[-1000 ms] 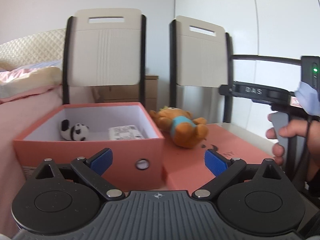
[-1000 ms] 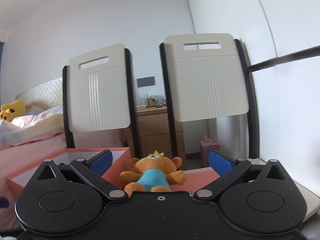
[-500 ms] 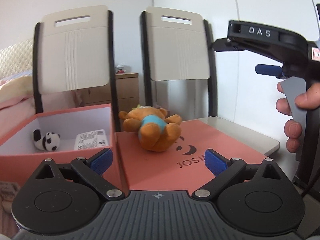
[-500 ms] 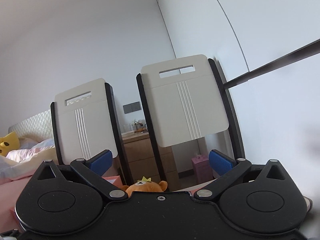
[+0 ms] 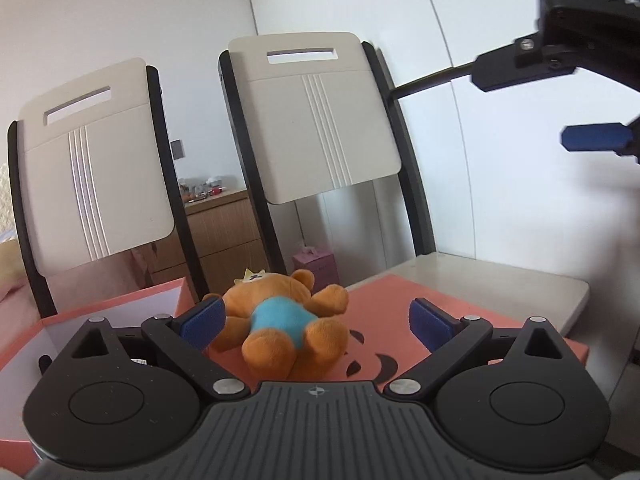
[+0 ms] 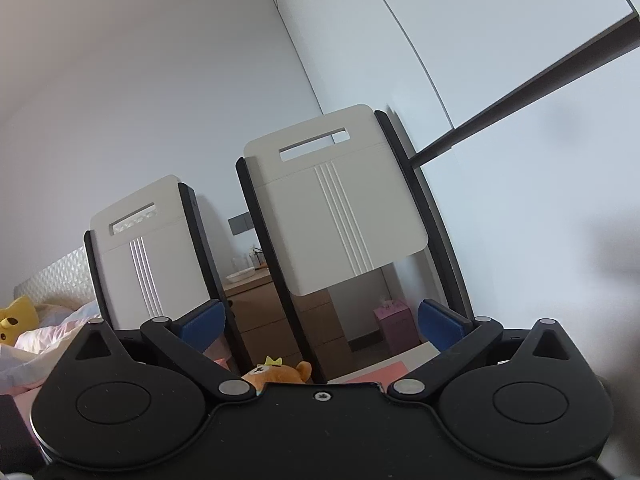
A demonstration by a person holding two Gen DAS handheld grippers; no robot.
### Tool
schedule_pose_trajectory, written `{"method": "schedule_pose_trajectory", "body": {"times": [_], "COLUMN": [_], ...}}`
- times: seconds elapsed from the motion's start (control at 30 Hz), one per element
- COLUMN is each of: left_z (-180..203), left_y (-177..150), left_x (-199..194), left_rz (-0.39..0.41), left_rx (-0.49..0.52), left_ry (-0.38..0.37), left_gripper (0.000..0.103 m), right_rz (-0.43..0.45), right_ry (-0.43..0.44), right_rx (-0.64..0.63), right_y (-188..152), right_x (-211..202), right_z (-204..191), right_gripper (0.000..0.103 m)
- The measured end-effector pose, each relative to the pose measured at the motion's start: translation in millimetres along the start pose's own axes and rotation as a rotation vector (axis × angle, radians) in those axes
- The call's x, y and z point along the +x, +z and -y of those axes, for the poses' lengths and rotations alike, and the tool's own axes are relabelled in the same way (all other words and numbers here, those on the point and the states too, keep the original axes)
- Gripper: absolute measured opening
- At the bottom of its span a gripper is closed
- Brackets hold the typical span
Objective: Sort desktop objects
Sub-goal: 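Withdraw the right gripper from the bear while the left gripper moves toward the teddy bear, then lower the left gripper onto the brown teddy bear and close on it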
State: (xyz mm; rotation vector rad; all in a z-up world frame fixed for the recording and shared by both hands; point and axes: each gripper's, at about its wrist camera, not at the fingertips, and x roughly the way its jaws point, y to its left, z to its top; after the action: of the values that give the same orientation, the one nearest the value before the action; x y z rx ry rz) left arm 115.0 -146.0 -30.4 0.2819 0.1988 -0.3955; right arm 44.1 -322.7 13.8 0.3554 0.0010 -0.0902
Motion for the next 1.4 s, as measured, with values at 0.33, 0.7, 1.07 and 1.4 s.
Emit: {"method": "schedule_pose_trajectory", "body": {"times": [0.33,0.7,1.07,1.4], "left_z": [8,4,-10,1], "left_y": [2,0,-3,-7], "left_x": [64,95,100,115], "left_rz": [-0.101,-0.179,-0.226,-0.278], "left_rx": [-0.152,-0.211,-0.294,-0.274], "left_ry": [0.132,0.217,0.264,0.215], "left_gripper": [0.099,0.100,0.100,0.100], "right_rz": [-0.036,-0.082,-0.117,-0.128], "right_ry": [-0.029,-0.057,-0.047,-0.065], "right_rx": [0.037,0.034,0.029,0.020], "right_y": [-3,-8,-11,-11], "right_x": [9,13,19,23], "right_z": [13,23,19,18], "right_gripper": [0.102,0.102,0.102,0.102]}}
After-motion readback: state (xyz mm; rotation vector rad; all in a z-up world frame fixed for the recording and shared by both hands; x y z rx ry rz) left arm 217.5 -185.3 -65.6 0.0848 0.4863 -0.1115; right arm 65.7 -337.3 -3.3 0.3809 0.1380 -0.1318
